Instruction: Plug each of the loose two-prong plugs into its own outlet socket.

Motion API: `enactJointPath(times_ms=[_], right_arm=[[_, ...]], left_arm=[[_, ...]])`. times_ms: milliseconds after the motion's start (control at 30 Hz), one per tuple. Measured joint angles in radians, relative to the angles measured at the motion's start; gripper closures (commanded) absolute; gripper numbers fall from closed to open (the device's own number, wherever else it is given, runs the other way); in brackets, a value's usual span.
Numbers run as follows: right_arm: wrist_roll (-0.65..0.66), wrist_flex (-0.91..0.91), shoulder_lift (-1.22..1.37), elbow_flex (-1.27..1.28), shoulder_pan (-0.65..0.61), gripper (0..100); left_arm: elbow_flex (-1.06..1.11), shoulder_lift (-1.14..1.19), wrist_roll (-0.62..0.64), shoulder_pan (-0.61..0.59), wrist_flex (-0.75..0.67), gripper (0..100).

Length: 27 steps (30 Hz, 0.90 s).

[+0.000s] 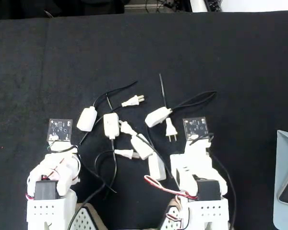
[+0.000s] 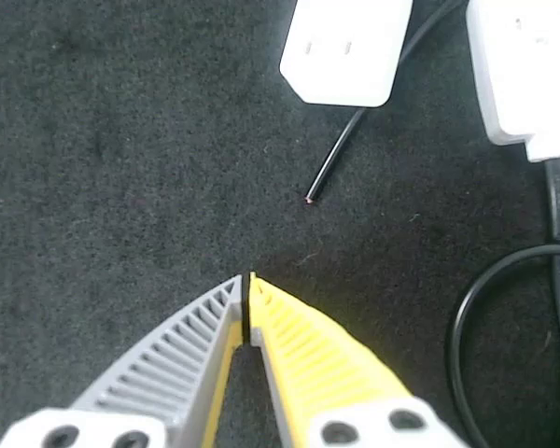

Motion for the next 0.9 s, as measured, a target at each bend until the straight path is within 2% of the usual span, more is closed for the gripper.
enactJointPath(times_ms=[400,467,633,733,900], right_arm=[[0.002,-0.009,0.0,0.0,0.002,98.4],[0.034,-0.017,0.0,-0.028,0.029,98.4],[0.207,-0.077,0.0,-0.175,0.081,98.5],[0.239,-0.092,0.0,-0.264,0.083,98.5],[0.249,-0.103,0.049,-0.402,-0.021,98.5]], left_arm=[[0.0,0.0,0.0,0.0,0.0,97],[0.0,0.0,0.0,0.0,0.0,97],[0.0,0.0,0.0,0.0,0.0,97],[0.0,0.0,0.0,0.0,0.0,97],[0.0,0.0,0.0,0.0,0.0,97]])
